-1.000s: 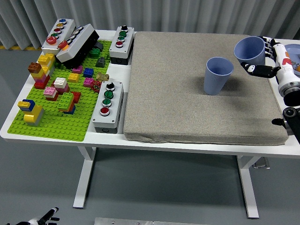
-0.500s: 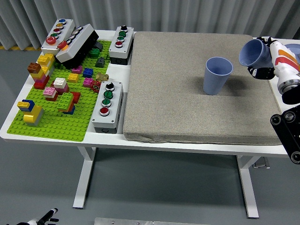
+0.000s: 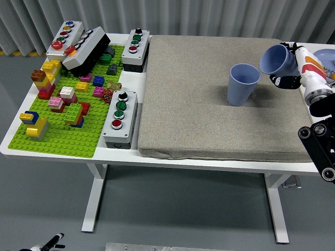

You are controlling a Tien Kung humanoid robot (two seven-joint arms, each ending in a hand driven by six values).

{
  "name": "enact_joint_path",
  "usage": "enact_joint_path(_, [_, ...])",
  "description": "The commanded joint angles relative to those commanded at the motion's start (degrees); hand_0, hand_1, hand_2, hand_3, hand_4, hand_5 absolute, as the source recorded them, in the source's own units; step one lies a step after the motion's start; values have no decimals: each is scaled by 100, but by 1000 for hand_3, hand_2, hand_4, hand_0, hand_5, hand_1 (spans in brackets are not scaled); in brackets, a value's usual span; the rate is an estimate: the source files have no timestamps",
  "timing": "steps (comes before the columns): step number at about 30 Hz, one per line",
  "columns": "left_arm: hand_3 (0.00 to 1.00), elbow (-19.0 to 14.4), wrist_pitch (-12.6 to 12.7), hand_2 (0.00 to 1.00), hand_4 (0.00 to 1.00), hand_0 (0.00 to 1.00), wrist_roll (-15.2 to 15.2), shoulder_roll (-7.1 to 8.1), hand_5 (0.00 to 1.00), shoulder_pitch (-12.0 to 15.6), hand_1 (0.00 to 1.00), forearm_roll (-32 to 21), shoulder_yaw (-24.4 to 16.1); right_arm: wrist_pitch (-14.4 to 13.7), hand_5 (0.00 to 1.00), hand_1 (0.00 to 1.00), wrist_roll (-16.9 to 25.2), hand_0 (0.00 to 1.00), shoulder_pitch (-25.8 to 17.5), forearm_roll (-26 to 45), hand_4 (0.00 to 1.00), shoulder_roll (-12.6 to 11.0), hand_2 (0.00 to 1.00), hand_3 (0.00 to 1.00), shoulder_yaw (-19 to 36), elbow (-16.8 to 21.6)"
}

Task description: Pick cup pour cup place

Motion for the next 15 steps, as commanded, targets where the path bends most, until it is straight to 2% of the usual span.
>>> enact_joint_path(15, [779, 0, 0, 871, 637, 843, 3, 2, 981, -14, 828, 24, -34, -4, 150, 691, -36, 817, 2, -97, 755, 30, 583, 694, -6, 71])
